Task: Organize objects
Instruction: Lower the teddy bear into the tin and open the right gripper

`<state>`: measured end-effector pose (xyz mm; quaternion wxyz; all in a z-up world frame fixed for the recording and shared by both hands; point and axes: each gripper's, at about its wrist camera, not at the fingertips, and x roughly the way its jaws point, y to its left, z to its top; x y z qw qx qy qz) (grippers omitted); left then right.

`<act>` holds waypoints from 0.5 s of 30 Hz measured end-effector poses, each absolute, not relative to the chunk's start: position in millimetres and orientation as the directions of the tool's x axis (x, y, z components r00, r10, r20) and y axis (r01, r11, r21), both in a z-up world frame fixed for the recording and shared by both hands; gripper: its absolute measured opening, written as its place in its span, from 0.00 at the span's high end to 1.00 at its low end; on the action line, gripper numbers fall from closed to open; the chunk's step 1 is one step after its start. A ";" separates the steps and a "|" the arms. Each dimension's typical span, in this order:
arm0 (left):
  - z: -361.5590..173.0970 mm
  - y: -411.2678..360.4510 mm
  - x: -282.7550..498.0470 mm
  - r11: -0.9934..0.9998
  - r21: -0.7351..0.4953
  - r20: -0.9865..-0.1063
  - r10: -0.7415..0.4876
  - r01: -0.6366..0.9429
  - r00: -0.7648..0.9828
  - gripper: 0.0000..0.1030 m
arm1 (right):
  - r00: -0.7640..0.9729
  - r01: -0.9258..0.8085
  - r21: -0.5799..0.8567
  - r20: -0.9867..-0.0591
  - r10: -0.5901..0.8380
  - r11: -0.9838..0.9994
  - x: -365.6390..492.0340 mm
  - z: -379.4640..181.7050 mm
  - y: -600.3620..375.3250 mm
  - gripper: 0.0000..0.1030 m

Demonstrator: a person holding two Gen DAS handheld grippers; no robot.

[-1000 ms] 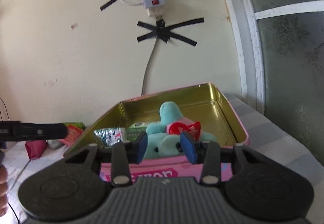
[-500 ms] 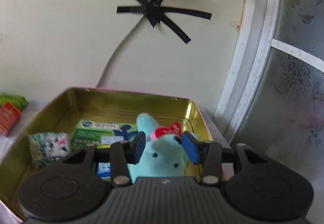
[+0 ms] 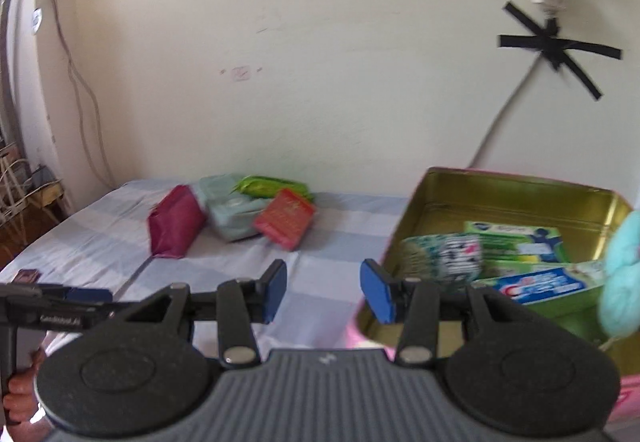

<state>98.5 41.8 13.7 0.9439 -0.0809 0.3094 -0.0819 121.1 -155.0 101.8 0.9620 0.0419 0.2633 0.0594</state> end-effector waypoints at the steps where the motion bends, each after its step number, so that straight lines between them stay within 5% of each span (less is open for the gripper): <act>1: 13.9 48.3 101.2 0.977 -0.196 -0.569 -0.187 0.088 0.801 0.20 | 0.843 -0.118 0.111 -0.513 0.159 0.987 127.8 96.7 -141.4 0.59; 9: 5.6 112.7 124.1 0.969 -0.162 -0.536 0.072 -0.186 0.841 0.21 | 0.768 -0.231 0.195 -0.565 0.302 0.953 188.5 53.3 -55.4 0.59; 15: 3.9 144.6 126.3 0.909 -0.317 -0.545 0.058 -0.269 0.837 0.21 | 0.782 -0.259 0.159 -0.544 0.303 0.953 236.8 43.8 -6.0 0.59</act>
